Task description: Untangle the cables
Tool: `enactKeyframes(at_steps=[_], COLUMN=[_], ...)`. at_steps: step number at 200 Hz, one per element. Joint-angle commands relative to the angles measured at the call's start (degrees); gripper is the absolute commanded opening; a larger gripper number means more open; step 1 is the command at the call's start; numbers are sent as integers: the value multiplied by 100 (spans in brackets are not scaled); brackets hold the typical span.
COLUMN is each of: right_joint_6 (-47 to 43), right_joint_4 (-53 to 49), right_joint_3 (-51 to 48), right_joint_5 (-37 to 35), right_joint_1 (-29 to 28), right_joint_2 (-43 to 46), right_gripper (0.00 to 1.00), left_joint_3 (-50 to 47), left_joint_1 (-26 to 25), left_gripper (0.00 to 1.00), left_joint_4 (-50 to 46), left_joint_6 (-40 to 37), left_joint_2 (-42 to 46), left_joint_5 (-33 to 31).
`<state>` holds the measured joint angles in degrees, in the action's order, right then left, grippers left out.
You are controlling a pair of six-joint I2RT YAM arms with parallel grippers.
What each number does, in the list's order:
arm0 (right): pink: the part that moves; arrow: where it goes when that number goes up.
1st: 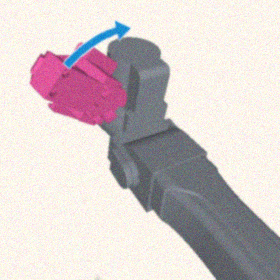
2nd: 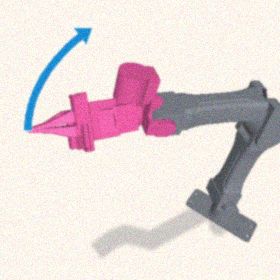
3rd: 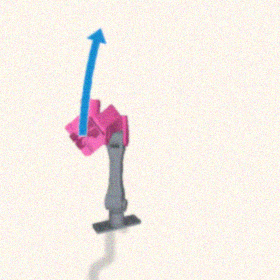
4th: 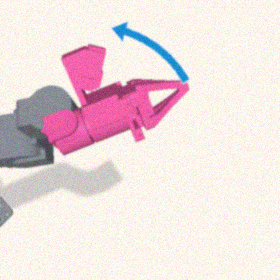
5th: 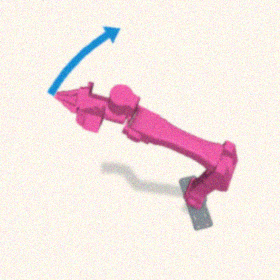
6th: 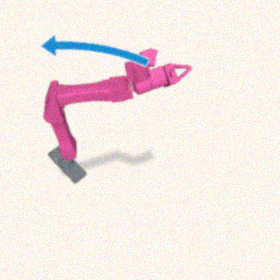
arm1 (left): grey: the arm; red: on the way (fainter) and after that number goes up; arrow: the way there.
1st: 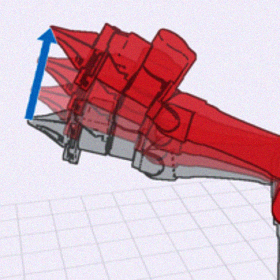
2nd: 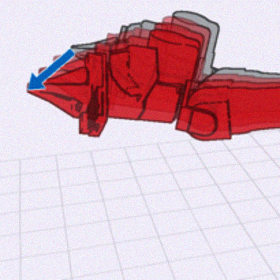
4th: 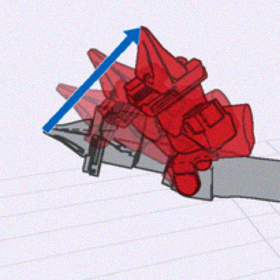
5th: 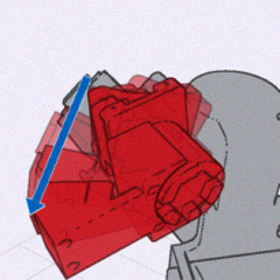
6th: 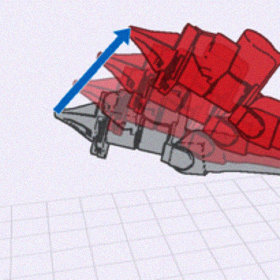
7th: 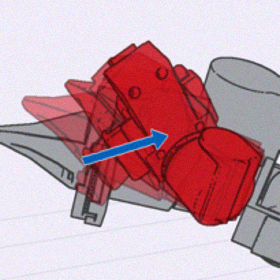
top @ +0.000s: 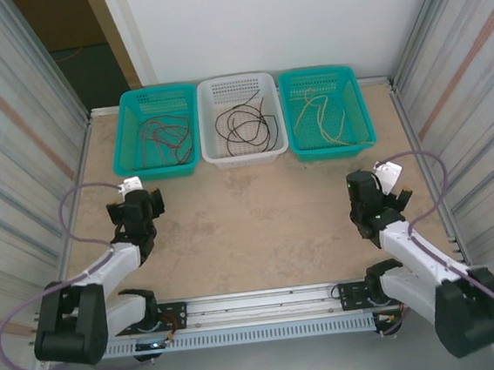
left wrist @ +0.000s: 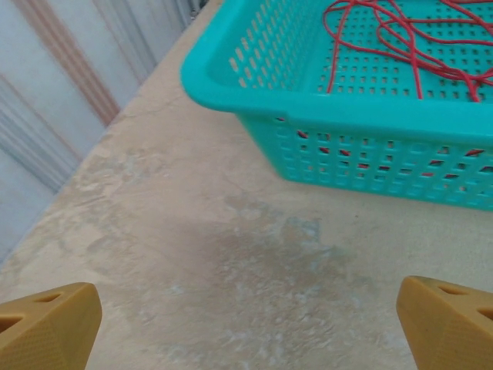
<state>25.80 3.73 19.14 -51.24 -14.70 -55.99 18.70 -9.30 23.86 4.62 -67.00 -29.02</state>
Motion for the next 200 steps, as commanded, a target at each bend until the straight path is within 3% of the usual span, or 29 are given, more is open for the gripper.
enactKeyframes(at_steps=[1,32,44,51,71,83,96,104,109,115,123,137,167,200], right_joint_6=[-467,-1009,-1371,-1807,-2186,-2092,-2259,-2273,-2269,-2238,-2153,-1994,-2024,-2087], right_joint_4=[2053,3997,3560,3898,4558,5403,6314,5769,4877,4777,5140,4222,4206,4232], right_joint_3=[-322,-619,-250,-221,-285,-472,-449,-247,-46,63,84,398,457,422], right_joint_5=[295,1911,2681,3143,3717,3966,4302,4747,5096,5427,5513,5456,5301,5089], right_joint_1=[232,779,950,998,1142,1313,1382,1455,1552,1688,1792,1879,1808,1691], right_joint_2=[-561,-1372,-1566,-1782,-2197,-2698,-3479,-3280,-3069,-3165,-3375,-3212,-3276,-3231], right_gripper=[99,99,99,99,99,99,99,99,99,99,99,99,99,99], left_joint_3=[-129,-320,-390,-385,-367,-325,4,127,173,245,345,381,416,390], left_joint_1=[103,430,610,685,789,658,614,641,640,676,781,928,976,636], left_gripper=[99,99,99,99,99,99,99,99,99,99,99,99,99,99], left_joint_4=[1593,2266,2680,2844,3319,4004,2875,2848,2987,2778,2343,2489,2285,2330], left_joint_6=[-206,-568,-511,-432,-523,-772,-763,-827,-891,-914,-842,-666,-623,-814], left_joint_2=[-379,-527,-784,-973,-1545,-2076,-1836,-1924,-2049,-2050,-1913,-2041,-1964,-1949], left_joint_5=[518,1534,1719,1736,2300,2158,2296,2465,2515,2658,2932,2945,3086,2412])
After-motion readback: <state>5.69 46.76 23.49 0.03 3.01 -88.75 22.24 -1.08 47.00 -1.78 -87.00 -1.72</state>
